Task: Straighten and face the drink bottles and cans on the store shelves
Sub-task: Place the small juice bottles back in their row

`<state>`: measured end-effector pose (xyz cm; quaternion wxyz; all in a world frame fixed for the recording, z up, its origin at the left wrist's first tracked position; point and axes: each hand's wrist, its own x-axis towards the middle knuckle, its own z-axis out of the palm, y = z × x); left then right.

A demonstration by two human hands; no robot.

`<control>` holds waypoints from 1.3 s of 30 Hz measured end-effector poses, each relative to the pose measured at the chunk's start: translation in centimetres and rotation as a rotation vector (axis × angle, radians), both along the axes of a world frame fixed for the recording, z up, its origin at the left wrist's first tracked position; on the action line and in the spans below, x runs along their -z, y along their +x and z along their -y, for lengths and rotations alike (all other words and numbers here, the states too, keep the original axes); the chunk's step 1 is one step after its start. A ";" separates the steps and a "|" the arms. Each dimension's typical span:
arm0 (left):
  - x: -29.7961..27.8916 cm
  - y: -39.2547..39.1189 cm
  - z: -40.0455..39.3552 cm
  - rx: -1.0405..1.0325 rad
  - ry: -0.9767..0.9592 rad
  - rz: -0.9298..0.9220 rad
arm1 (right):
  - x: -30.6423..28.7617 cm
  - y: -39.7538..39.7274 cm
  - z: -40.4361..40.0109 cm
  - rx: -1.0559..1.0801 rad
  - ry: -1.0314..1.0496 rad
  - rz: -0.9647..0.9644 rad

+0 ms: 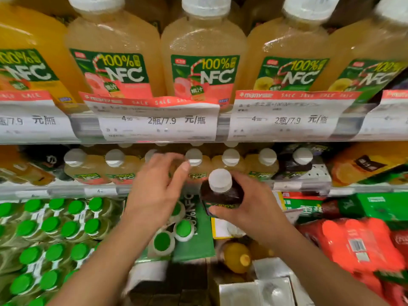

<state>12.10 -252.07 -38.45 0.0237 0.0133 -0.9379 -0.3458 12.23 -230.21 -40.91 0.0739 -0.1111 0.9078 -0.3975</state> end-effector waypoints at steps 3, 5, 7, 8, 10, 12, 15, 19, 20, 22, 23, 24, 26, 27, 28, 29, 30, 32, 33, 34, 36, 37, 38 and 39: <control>0.6 -3.3 -0.6 0.027 -0.446 0.061 | -0.4 -0.3 -3.2 0.059 -0.005 -0.005; 0.9 -4.6 -1.8 0.083 -0.547 0.122 | -0.6 -0.5 -4.9 0.102 -0.019 0.001; 1.3 -5.4 -2.9 0.112 -0.609 0.204 | -0.7 -0.6 -6.2 0.139 -0.036 -0.003; 1.7 -5.7 -3.2 0.124 -0.619 0.216 | -0.7 -0.6 -6.8 0.152 -0.046 -0.004; 2.2 -6.0 -3.2 0.150 -0.647 0.172 | -0.8 -0.5 -7.9 0.166 -0.046 0.002; 2.2 -6.1 -2.8 0.162 -0.664 0.142 | -1.0 -0.5 -9.1 0.169 -0.036 -0.001; 1.3 -6.4 -2.9 0.178 -0.706 0.188 | -1.0 -0.5 -11.2 0.193 -0.051 -0.001; 0.2 -6.4 -4.4 0.190 -0.716 0.204 | -1.2 -0.5 -13.9 0.260 -0.078 -0.016; -0.1 -6.3 -5.3 0.203 -0.711 0.183 | -1.2 -0.5 -14.5 0.274 -0.083 -0.019; -0.5 -6.1 -7.6 0.221 -0.710 0.148 | -1.2 -0.7 -15.7 0.298 -0.097 -0.031; -0.4 -6.2 -8.7 0.231 -0.712 0.148 | -1.2 -0.7 -16.2 0.304 -0.100 -0.041; -0.2 -6.3 -9.6 0.246 -0.712 0.152 | -1.1 -0.8 -16.7 0.307 -0.098 -0.055; 0.3 -6.6 -10.9 0.261 -0.684 0.158 | -1.1 -1.0 -17.7 0.308 -0.097 -0.077; 0.6 -6.7 -11.1 0.266 -0.668 0.149 | -1.2 -1.0 -18.1 0.309 -0.096 -0.087; 0.7 -6.8 -11.1 0.267 -0.665 0.146 | -1.3 -1.0 -18.6 0.310 -0.096 -0.097; 0.8 -6.9 -11.1 0.265 -0.679 0.150 | -1.5 -1.0 -19.0 0.312 -0.099 -0.100; 0.6 -6.8 -11.0 0.257 -0.707 0.166 | -1.5 -1.0 -19.5 0.315 -0.104 -0.096; 0.2 -6.7 -11.1 0.244 -0.753 0.193 | -1.7 -1.0 -20.4 0.321 -0.110 -0.090; 0.1 -6.7 -11.3 0.246 -0.776 0.197 | -1.7 -1.0 -20.8 0.325 -0.110 -0.090; -0.2 -6.7 -11.6 0.250 -0.800 0.200 | -1.7 -1.0 -21.2 0.329 -0.109 -0.092; -0.7 -6.7 -12.6 0.262 -0.822 0.129 | -1.7 -1.1 -22.0 0.334 -0.102 -0.097; -0.7 -6.8 -13.3 0.281 -0.793 0.078 | -1.7 -1.2 -22.3 0.337 -0.097 -0.099; -0.8 -6.8 -14.2 0.305 -0.750 0.048 | -1.6 -1.4 -22.7 0.342 -0.094 -0.101; -0.7 -7.0 -15.1 0.330 -0.709 0.050 | -1.6 -1.7 -23.0 0.348 -0.089 -0.107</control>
